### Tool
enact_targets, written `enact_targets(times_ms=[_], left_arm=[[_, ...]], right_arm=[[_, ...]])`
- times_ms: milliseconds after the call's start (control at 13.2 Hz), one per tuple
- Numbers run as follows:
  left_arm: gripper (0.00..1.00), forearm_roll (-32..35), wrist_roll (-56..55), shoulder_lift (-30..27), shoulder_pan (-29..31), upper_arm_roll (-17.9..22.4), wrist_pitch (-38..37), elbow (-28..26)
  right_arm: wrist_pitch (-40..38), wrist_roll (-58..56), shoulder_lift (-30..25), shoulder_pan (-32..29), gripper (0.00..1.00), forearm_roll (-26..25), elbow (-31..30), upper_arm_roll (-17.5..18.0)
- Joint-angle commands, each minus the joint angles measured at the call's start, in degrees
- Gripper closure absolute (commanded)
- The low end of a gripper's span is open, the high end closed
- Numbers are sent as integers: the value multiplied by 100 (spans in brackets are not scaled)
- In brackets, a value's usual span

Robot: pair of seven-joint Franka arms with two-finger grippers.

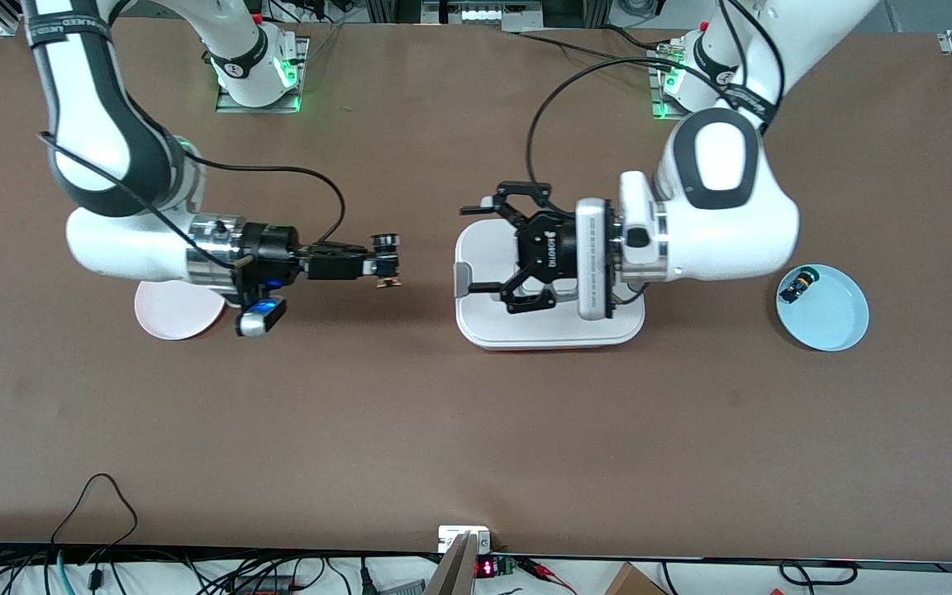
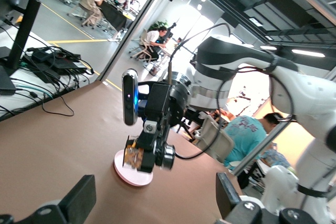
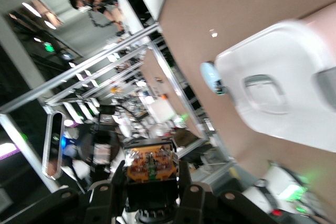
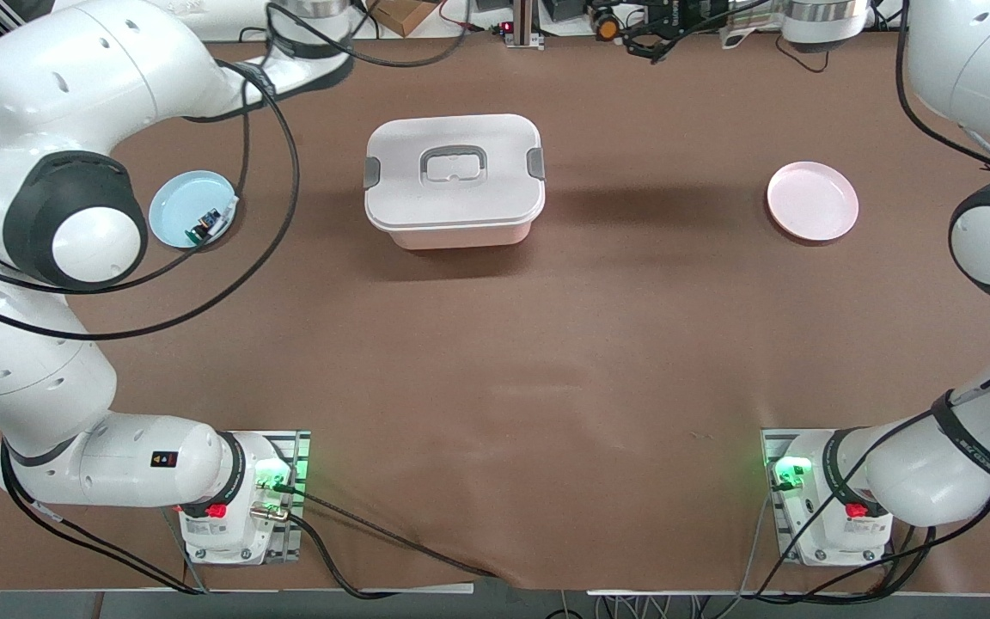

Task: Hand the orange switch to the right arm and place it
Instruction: 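Open the left gripper and pull both grippers apart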

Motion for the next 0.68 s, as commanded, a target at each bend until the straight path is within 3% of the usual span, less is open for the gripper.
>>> enact_targets(times_ms=[0,304,607], left_arm=[[0,924,-751,-116,613,-38,-985,14],[0,2236,-2210,-125,1080,-20,-2191,340],[0,3711,-3835,-107,1160,15,-2466,323]], right_arm=[[-430,-71,-44,-343,100,-950,177,48],[-1247,-307,-27,-853,100,-2980,713,48],[-1723,-1563,-9,-1232,100,-4737,758,39]])
